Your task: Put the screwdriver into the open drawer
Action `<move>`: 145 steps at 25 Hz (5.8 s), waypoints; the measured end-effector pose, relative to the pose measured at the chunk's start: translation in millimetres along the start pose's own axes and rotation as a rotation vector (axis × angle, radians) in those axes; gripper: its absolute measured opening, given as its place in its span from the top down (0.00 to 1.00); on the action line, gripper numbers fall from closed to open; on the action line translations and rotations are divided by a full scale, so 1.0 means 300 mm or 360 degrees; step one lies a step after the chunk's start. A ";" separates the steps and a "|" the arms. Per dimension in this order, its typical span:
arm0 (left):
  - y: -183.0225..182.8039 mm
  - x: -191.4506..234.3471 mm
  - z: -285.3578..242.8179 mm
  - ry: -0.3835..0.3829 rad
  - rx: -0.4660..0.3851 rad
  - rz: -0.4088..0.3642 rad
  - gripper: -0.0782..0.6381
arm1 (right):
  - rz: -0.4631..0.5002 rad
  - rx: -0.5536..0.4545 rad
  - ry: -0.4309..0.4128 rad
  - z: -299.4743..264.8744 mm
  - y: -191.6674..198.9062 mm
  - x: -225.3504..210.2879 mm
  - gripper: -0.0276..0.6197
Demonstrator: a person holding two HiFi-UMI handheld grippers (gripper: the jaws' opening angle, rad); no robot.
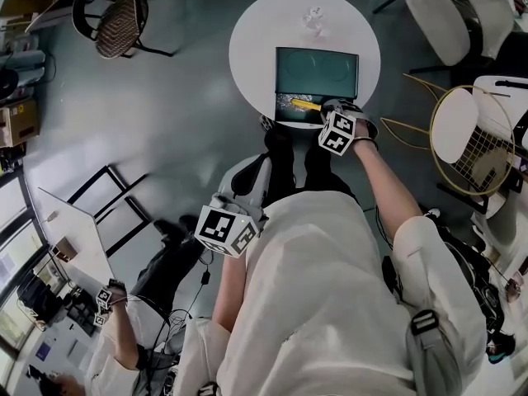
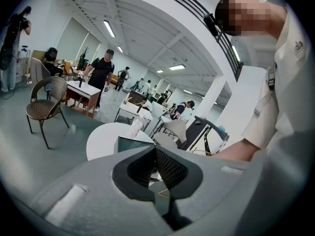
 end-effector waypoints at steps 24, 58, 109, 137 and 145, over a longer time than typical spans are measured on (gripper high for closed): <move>0.012 -0.001 0.029 -0.0034 -0.0027 -0.0005 0.87 | -0.0017 0.0053 0.0102 -0.015 0.006 -0.016 0.84; 0.026 -0.131 -0.075 0.0178 0.0075 -0.0150 0.87 | -0.0948 -0.0868 0.0531 0.454 0.085 0.048 0.95; 0.014 -0.031 -0.105 0.0102 0.0251 -0.0100 0.87 | -0.2045 -0.0647 -0.0161 -0.033 0.014 0.201 0.84; 0.009 -0.032 -0.098 0.0098 0.0228 -0.0086 0.87 | -0.1983 -0.0597 -0.0029 -0.048 0.022 0.029 0.84; 0.015 -0.023 -0.089 0.0105 0.0230 -0.0083 0.87 | -0.1972 -0.0541 0.0067 -0.032 0.020 -0.038 0.84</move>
Point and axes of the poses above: the fingertips, and each gripper's own axes: z backward along the fingers, x to its left, y out of its underside, the point moved 9 cm from there along z, backward along the fingers, and after that the axes turned 14 degrees about z, right-handed, at the moved point
